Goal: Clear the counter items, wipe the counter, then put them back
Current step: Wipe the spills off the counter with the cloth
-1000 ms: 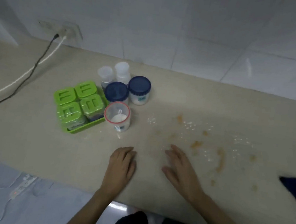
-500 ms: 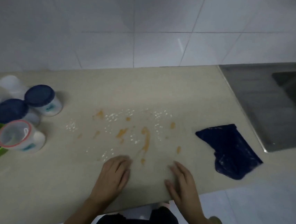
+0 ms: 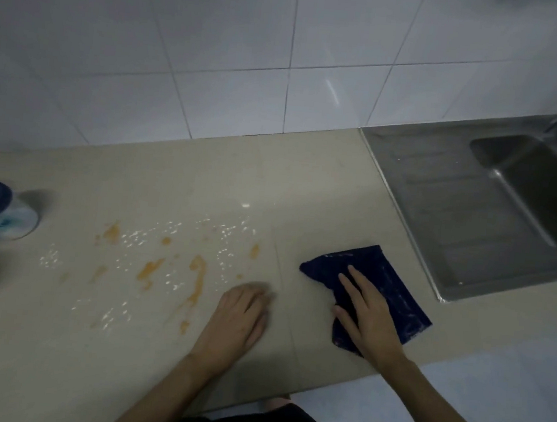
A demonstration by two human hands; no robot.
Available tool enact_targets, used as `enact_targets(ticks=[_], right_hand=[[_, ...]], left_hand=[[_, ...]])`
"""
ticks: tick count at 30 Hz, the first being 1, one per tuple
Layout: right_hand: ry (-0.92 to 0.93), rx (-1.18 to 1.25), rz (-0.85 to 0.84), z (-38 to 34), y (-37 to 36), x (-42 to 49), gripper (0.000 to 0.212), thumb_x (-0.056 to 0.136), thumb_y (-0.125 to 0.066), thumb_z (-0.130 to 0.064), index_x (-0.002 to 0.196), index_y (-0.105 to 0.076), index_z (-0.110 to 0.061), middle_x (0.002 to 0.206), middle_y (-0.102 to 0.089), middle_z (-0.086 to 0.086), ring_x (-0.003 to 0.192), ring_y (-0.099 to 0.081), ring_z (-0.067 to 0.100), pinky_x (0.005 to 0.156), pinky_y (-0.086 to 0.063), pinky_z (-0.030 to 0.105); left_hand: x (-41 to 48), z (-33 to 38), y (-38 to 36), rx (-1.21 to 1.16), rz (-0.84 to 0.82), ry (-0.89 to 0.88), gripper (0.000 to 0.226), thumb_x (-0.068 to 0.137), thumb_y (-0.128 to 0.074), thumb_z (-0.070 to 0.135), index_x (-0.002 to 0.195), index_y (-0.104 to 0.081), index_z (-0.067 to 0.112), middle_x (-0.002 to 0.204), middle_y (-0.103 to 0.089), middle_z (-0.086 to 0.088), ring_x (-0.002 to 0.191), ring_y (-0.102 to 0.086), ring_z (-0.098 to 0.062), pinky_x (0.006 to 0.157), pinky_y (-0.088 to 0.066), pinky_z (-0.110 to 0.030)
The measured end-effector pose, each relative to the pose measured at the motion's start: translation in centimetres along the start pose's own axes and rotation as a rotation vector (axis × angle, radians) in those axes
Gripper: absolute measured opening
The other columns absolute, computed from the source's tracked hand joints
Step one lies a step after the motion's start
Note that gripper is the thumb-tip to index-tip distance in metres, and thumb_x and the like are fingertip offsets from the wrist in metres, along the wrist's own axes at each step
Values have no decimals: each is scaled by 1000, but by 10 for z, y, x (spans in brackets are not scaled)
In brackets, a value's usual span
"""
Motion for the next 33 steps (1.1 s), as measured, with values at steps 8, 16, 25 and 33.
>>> enact_targets(ticks=[8, 16, 25, 33], right_hand=[[-3, -235, -228, 46, -20, 16, 74, 84, -33, -72, 148, -13, -39, 160, 2, 7, 147, 8, 29, 116, 1, 60], [46, -231, -272, -7, -53, 27, 60, 94, -23, -58, 148, -20, -33, 160, -8, 11, 146, 1, 34, 116, -4, 59], [251, -192, -330, -210, -155, 66, 61, 92, -30, -60, 147, -21, -34, 160, -8, 9, 146, 1, 35, 113, -3, 60], [-80, -160, -217, -130, -111, 57, 72, 84, -23, -73, 144, -30, -35, 157, -21, 5, 146, -9, 32, 115, -8, 60]], left_hand=[[14, 9, -15, -8, -22, 45, 35, 94, -49, 28, 127, -54, 16, 125, -58, -4, 119, -50, -19, 108, -30, -29], [-21, -39, 4, -64, -5, 247, 35, 96, -44, 30, 127, -53, 16, 129, -55, -2, 123, -47, -18, 111, -29, -31], [-125, -140, 55, -1, 3, 467, 41, 96, -36, 35, 127, -52, 13, 129, -54, -5, 124, -45, -19, 110, -27, -31], [-165, -205, 85, -12, 58, 421, 36, 95, -47, 27, 127, -54, 13, 128, -56, -5, 123, -49, -21, 106, -36, -36]])
Point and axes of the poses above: each hand's wrist, its own x-axis towards the middle knuckle, its own y-axis out of the back of the hand, z = x × y, the point moved 10 cm from there along x, towards the middle knuckle
